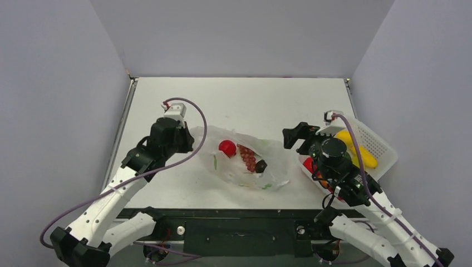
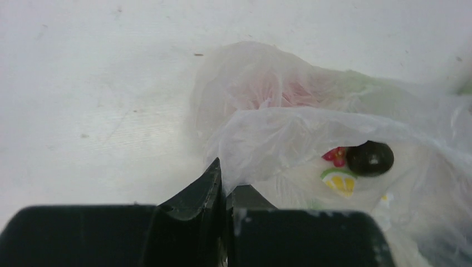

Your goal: Take the fake fruits out of the plastic bag

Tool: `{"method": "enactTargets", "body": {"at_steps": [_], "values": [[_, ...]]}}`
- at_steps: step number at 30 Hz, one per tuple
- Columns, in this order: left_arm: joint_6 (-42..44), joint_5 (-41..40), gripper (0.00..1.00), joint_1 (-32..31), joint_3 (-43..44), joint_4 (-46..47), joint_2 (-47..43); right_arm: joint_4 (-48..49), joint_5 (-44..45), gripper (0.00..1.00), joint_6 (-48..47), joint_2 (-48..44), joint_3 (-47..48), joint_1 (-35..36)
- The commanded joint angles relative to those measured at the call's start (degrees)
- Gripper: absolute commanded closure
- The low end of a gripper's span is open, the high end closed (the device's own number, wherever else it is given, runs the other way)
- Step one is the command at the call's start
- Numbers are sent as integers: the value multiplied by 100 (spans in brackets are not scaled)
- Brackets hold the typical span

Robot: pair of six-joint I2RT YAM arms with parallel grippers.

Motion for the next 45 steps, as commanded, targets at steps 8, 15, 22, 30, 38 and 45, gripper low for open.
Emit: {"method": "enactTargets", "body": {"at_steps": [8, 15, 22, 30, 38, 45], "values": [[601, 1723, 100, 2833, 2084, 131, 1717, 303, 1441, 16, -165, 1416, 1025, 2110], [47, 2401, 100, 3097, 962, 528, 936, 558, 1349, 16, -398, 2080, 1338, 2937], [-775, 3051, 100, 2857, -901, 364, -1028, 1410, -284, 15, -712, 2834, 1666, 3794], [-1734, 3209, 100, 997, -1450, 124, -1854, 2599, -1568, 28, -203, 3146, 843, 3918], [-2202, 1545, 100, -1597, -1518, 188, -1131, 2947, -1236, 39, 263, 2969, -360, 4094], [-1936, 1208, 100, -1834, -1440, -353, -1470, 2649, 373, 42, 576, 2444, -1300, 3948]]}}
